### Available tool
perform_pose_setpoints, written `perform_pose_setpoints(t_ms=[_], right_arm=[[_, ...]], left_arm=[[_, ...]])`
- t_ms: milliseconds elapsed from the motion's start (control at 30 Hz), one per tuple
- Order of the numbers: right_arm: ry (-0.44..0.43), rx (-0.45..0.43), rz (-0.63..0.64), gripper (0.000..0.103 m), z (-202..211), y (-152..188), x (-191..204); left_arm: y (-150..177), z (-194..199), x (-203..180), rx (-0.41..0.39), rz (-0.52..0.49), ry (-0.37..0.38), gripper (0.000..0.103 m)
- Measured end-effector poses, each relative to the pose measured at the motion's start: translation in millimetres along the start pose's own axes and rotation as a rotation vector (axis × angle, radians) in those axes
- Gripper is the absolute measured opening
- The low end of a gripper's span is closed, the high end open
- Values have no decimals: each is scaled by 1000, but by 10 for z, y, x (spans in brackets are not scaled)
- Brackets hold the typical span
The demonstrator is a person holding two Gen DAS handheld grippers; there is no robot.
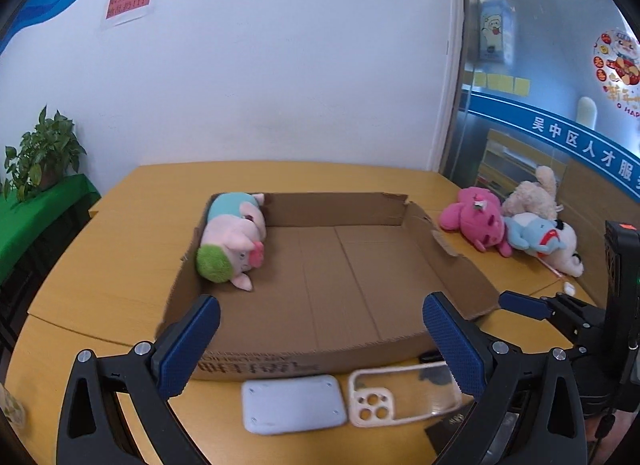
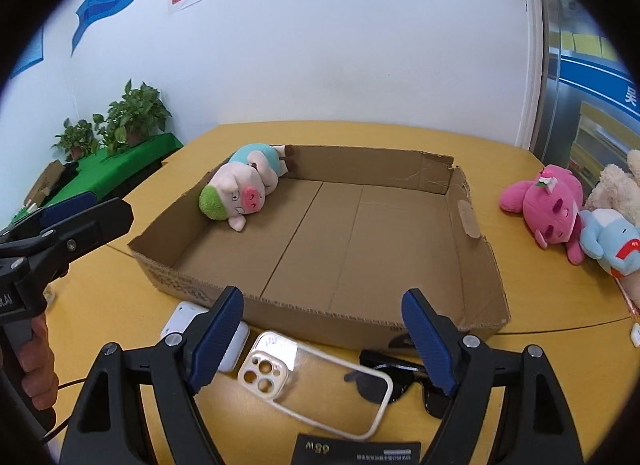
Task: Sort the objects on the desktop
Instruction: 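Grasp the black charger box with the left gripper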
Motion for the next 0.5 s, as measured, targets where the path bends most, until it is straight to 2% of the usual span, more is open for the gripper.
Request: perform_pose_setpoints(t_ms=[133, 200, 267, 333, 433, 500], right_arm=[[-151, -62, 49, 82, 382, 210, -165], [-199, -52, 109, 82, 551, 376, -286], [-230, 8, 148, 82, 656, 630, -471], [-211, 105, 150, 82, 607, 909, -677], [-188, 248, 80, 82, 457, 1270, -917], [-190, 313, 52, 82, 364, 1500, -921]], left_arm=[[176, 51, -148, 84, -2, 78, 103], [302, 61, -204, 121, 1, 111, 103], [475, 52, -260, 165, 20, 158, 103], [649, 7, -314, 206, 49, 196, 103], [901, -134, -421, 290, 62, 240, 103], [1035, -221, -490, 349, 70, 275, 101]])
Point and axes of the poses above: each gripper's, at about its wrist camera, not at the fingertips, and z roughly against the way its jaws point, x to its left, y to its underside, the point moved 2 cm from there along -z, roughly the way its jaws point, and after that the axes turned 4 degrees about -z, right-handed, at the moved point
